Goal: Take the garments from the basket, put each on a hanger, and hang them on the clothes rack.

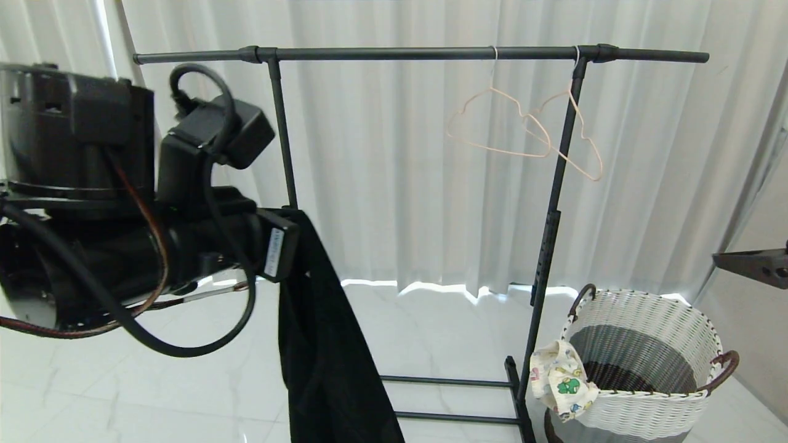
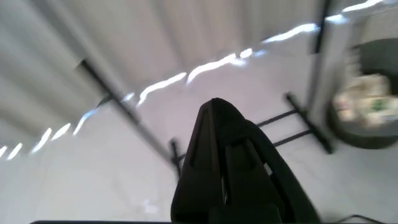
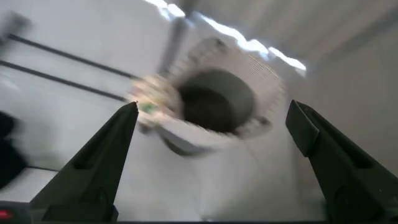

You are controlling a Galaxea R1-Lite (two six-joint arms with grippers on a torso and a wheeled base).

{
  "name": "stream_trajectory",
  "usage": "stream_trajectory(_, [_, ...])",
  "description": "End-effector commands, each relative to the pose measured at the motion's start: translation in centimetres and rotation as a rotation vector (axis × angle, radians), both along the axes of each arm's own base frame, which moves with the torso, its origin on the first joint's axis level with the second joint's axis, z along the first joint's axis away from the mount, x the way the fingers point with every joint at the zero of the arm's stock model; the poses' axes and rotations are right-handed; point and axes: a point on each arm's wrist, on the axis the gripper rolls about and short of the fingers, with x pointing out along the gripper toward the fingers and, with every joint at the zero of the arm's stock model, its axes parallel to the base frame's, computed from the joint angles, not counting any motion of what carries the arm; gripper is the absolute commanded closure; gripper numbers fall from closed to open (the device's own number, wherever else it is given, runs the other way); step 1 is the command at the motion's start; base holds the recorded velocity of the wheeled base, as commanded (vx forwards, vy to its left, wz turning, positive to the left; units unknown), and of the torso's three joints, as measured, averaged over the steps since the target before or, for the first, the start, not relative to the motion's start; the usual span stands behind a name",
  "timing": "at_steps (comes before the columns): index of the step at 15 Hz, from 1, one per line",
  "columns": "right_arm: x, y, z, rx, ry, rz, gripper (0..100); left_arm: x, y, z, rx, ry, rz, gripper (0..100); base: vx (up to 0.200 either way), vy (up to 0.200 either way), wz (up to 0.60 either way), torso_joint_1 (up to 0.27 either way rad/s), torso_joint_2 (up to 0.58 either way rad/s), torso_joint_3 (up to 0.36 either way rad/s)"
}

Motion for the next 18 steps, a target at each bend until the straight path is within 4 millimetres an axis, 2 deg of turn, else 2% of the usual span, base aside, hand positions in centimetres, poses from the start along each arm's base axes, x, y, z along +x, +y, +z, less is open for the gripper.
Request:
stream_trajectory(1, [0.6, -2.3, -1.3, -0.112, 0.053, -0.145, 0, -1.9, 4.9, -0.8, -0.008, -0.004, 0.171, 100, 0.000, 0.000, 0.00, 0.000, 0.00, 0.000])
stream_trajectory(4, [0.5, -2.7, -2.7, -0.212, 0.004, -0.145, 0, -3.0, 6.5, -2.1, -0.001, 0.020, 0.231, 100, 0.000, 0.000, 0.00, 0.000, 0.00, 0.000])
stream_trajectory(8, [-0.2, -2.9, -3.9, -0.266, -0.022, -0.120, 0, -3.5, 6.7, -2.5, 0.004, 0.027, 0.232, 100, 0.000, 0.000, 0.00, 0.000, 0.00, 0.000])
stream_trajectory(11, [0.8, -2.6, -3.5, -0.145, -0.087, -0.171, 0, -3.3, 7.3, -2.6, 0.005, 0.031, 0.268, 100, 0.000, 0.000, 0.00, 0.001, -0.02, -0.012])
stream_trajectory(13, [0.9, -2.7, -3.3, -0.076, -0.105, -0.198, 0, -3.2, 7.6, -2.7, 0.006, 0.034, 0.287, 100, 0.000, 0.000, 0.00, 0.041, -0.18, -0.186])
stream_trajectory(18, [2.2, -2.4, -3.0, 0.027, -0.097, -0.231, 0, -3.1, 7.7, -2.7, 0.003, 0.022, 0.291, 100, 0.000, 0.000, 0.00, 0.168, -0.46, -0.277])
